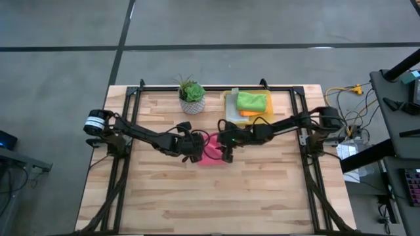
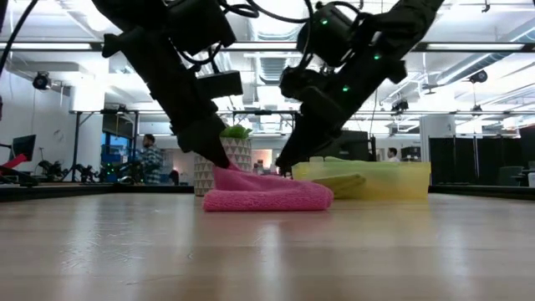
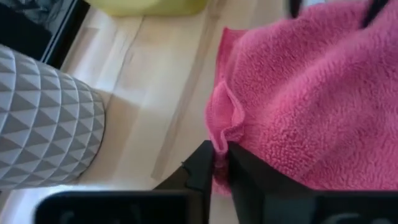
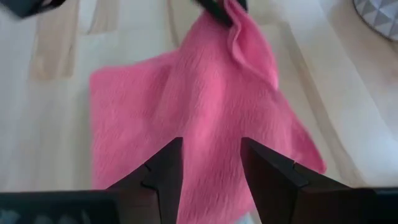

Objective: Fold microfiber towels
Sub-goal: Fold the pink microfiber cloth

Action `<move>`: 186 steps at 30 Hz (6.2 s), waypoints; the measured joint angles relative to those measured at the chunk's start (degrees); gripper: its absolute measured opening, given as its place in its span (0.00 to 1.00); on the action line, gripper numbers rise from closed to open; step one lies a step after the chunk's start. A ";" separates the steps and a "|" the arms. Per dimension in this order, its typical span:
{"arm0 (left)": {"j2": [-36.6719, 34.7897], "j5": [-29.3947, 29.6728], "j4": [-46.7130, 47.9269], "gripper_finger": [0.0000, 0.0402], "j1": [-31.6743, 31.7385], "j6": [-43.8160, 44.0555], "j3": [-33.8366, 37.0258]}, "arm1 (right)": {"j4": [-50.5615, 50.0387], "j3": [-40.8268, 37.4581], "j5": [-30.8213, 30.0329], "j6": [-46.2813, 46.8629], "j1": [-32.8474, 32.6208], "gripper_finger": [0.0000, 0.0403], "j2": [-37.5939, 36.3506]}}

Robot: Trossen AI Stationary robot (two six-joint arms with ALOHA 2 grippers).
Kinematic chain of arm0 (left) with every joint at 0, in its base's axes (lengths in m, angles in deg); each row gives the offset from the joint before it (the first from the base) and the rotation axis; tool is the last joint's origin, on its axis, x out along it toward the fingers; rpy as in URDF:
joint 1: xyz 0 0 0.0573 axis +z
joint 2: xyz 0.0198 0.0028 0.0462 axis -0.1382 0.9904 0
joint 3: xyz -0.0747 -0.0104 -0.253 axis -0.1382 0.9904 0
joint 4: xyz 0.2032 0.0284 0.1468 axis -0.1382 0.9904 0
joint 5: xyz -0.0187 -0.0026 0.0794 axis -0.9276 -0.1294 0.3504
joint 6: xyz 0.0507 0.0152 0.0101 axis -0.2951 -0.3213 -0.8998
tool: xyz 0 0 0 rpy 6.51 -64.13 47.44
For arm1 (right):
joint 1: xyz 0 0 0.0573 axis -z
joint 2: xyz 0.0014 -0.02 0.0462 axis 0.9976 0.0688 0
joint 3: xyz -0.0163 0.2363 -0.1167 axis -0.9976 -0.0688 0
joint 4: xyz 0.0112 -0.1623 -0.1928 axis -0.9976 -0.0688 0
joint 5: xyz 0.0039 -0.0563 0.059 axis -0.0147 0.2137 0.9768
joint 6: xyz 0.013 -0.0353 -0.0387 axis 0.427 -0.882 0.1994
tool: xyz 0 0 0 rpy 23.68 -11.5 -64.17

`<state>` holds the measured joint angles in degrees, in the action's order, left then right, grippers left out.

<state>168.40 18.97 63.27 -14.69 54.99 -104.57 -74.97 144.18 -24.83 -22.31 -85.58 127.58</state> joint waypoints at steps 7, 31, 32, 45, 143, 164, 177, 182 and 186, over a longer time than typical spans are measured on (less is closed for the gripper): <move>-1.38 1.69 0.09 0.30 0.04 -0.66 0.00 | -0.17 4.71 0.30 -0.22 2.24 0.38 4.36; 3.85 -33.08 -5.92 0.03 -4.05 16.26 1.14 | -9.84 12.87 -3.99 4.57 4.70 0.38 13.01; 3.70 -33.23 -5.63 0.03 -4.51 16.25 1.16 | -9.95 12.81 -4.04 4.57 5.10 0.38 12.89; -1.86 -24.89 -6.01 0.00 -5.97 16.36 1.42 | -10.64 12.49 -4.13 5.43 6.71 0.31 5.55; -12.58 -23.77 -14.91 0.00 0.20 16.18 18.42 | -13.50 16.02 -4.57 28.09 0.48 0.02 8.68; -1.60 -11.66 -20.28 0.00 -16.27 13.88 5.00 | -14.16 9.10 14.10 -20.09 -7.68 0.36 5.31; 6.45 -11.98 -12.42 0.37 -16.44 25.29 -3.43 | -12.78 4.44 13.86 -29.79 -4.09 0.64 4.75; 5.38 -12.50 -9.58 0.57 -16.65 26.66 -3.43 | -13.31 4.39 13.88 -28.37 -2.43 0.65 2.86; 4.74 -12.46 -5.54 0.60 -16.68 29.38 -3.32 | -14.06 4.30 13.94 -28.12 -1.71 0.64 -0.30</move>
<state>173.13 6.51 57.72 -31.36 84.37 -107.89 -89.03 148.48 -10.89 -50.42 -87.29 127.28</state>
